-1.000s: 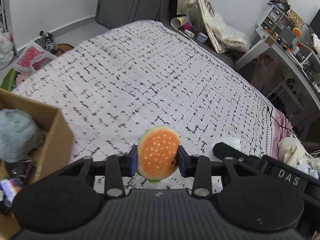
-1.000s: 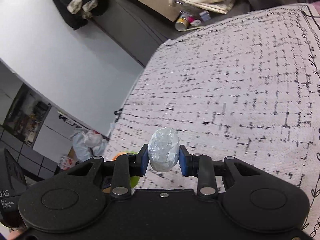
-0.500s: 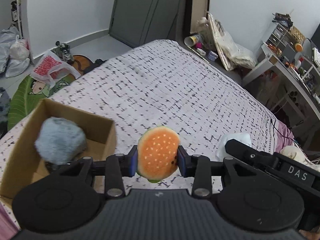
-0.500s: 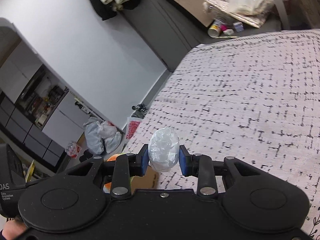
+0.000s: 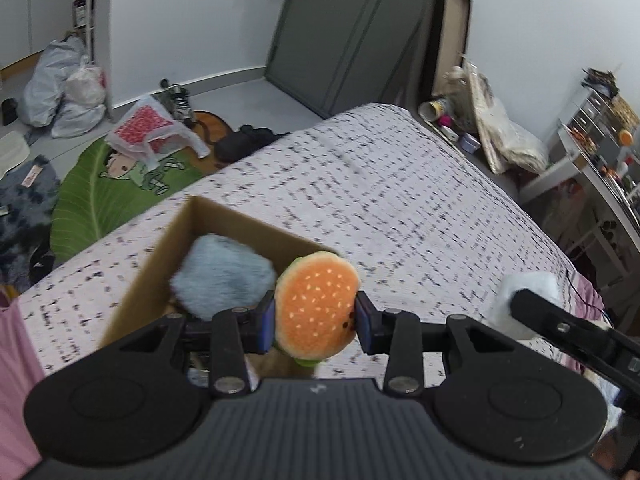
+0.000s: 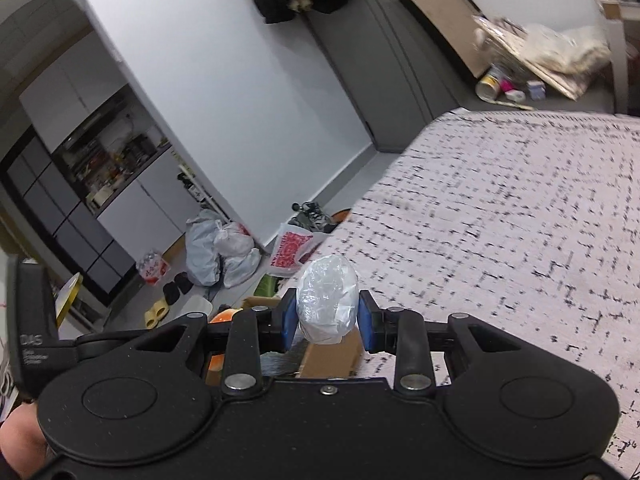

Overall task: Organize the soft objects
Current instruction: 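Carry the burger plush and clear bag over the cardboard box, then open both tools to drop the burger plush and clear bag into the box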

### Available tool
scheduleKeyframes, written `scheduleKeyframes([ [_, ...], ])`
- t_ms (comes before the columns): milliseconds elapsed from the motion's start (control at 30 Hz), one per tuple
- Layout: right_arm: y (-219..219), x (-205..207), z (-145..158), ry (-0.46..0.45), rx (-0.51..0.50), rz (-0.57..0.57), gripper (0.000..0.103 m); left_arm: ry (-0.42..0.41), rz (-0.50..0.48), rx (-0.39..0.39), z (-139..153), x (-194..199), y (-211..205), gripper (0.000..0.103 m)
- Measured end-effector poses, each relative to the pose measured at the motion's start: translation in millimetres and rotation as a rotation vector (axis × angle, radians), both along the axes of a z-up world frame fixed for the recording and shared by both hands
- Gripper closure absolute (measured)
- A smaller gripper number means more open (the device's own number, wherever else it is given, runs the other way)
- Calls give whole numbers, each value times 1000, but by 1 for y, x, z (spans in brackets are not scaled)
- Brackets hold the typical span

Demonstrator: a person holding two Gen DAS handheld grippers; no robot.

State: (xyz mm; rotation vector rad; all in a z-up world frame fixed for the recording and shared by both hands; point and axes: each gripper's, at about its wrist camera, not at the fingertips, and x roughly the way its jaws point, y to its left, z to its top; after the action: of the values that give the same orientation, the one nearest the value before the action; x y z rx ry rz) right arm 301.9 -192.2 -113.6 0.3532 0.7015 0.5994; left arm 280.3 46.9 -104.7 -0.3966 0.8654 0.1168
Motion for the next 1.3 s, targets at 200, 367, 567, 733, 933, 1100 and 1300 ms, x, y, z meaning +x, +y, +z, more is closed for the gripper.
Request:
scheduleKeyframes([
  [200, 26, -11, 10, -29, -21, 47, 72, 22, 54, -16, -5, -7, 28, 65],
  [367, 49, -15, 7, -33, -50, 82, 72, 37, 76, -43, -17, -9, 42, 65],
  [567, 76, -16, -4, -17, -88, 124, 72, 86, 111, -59, -38, -9, 59, 65],
  [733, 91, -16, -16, 3, -119, 138, 72, 134, 142, -38, -58, -9, 68, 64],
  [933, 104, -11, -30, 30, -138, 148, 72, 170, 154, -71, -75, -8, 73, 60],
  [1100, 113, -7, -40, 42, -149, 148, 72, 127, 181, -103, -76, -15, 78, 48],
  [1300, 122, -10, -49, 17, -167, 152, 72, 79, 219, -140, -72, -23, 84, 39],
])
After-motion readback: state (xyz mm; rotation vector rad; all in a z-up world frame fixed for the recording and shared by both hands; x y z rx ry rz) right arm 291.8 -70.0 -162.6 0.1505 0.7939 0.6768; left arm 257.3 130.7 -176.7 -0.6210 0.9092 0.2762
